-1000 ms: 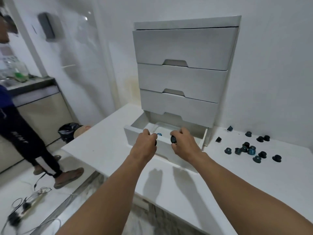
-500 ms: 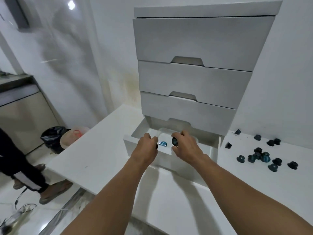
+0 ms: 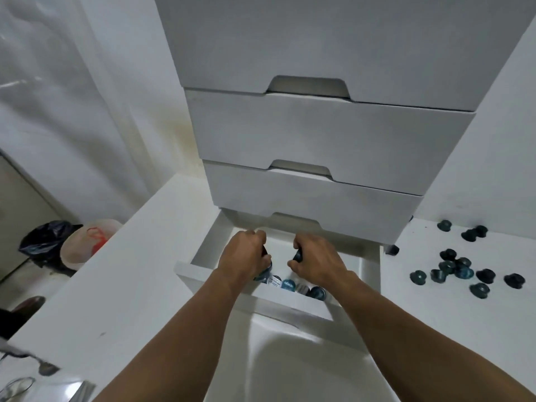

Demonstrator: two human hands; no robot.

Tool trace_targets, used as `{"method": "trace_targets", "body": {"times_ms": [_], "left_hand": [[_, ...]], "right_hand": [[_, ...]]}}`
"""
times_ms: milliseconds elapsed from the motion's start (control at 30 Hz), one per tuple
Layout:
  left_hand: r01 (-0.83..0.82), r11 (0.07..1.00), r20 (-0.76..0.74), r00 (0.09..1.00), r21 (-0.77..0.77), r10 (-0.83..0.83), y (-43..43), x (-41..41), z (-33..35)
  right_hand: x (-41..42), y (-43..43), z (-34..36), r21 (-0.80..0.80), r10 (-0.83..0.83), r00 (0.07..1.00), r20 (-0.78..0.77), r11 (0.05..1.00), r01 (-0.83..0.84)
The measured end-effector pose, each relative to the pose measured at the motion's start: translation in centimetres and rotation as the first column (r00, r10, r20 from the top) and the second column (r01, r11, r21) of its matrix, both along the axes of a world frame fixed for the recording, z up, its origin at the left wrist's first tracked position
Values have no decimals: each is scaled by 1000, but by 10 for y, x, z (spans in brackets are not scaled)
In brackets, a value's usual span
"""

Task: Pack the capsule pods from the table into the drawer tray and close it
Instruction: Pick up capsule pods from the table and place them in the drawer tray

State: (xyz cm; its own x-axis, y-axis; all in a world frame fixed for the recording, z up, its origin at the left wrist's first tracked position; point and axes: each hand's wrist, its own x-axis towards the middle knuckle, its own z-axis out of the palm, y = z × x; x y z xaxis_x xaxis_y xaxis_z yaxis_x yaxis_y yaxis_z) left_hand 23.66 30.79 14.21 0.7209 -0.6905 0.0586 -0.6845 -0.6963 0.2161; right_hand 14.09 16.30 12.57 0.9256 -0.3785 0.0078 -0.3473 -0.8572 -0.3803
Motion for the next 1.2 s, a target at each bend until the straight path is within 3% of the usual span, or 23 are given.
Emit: {"method": "trace_targets", "body": {"times_ms": [300,767,1200], "left_hand": [[99,995,-157,983,12,-96,-21,25,-26],[332,943,-342,887,6,-311,-41,81,-55],[467,884,-357,832,35,-425,-51,91,-76]], "right_hand": [[8,-11,-25,194,-89,995,-52,976,98],[26,-13,-44,120,-196,977,-83,971,205],[41,-10,-68,193,-211,957,-197,949,249]]}}
